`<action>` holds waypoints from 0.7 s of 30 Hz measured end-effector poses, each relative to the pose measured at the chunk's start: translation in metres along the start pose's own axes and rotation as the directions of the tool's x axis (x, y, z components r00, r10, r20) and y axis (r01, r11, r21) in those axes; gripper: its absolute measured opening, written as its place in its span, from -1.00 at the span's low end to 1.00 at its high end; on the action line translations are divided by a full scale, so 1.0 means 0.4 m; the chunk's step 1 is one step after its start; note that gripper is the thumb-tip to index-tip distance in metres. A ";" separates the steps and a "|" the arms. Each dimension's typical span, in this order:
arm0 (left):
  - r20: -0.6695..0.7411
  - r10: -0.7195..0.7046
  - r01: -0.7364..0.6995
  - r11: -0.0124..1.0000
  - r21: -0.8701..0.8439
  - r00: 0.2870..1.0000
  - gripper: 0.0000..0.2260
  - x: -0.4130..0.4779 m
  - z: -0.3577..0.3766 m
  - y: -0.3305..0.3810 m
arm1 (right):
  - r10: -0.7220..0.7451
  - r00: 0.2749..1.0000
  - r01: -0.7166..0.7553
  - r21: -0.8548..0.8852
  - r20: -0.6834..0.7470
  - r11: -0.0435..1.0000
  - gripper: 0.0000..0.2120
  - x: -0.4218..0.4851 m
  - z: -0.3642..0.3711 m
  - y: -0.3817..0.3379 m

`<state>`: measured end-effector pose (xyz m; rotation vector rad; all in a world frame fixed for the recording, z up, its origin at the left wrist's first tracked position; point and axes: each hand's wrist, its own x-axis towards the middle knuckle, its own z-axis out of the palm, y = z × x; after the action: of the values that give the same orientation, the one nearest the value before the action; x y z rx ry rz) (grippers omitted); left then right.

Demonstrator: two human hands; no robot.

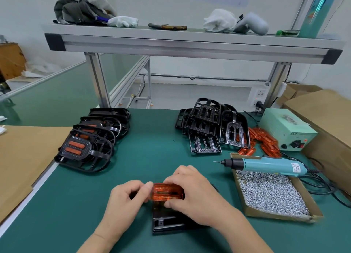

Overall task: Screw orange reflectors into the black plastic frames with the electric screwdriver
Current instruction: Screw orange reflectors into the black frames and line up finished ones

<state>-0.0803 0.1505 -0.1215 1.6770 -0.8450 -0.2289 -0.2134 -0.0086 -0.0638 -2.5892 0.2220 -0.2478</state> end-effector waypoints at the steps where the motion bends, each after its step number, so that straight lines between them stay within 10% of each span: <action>1: -0.004 0.015 -0.015 1.000 0.013 1.000 -0.55 0.001 0.000 0.001 | 0.012 1.000 -0.012 -0.003 0.018 1.000 -0.70 -0.004 -0.012 0.008; 8: 0.012 0.042 -0.043 0.998 0.055 0.999 -0.90 0.000 0.000 0.000 | 0.080 0.983 -0.074 -0.039 0.164 0.996 -0.59 -0.024 -0.060 0.044; 21: 0.158 0.085 -0.114 0.976 0.185 0.984 -0.80 0.000 0.003 0.000 | 0.011 0.990 -0.006 -0.039 0.139 0.999 -0.67 -0.012 -0.021 0.029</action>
<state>-0.0810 0.1497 -0.1220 1.8087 -1.0903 -0.2108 -0.2210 -0.0215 -0.0632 -2.6300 0.1890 -0.0593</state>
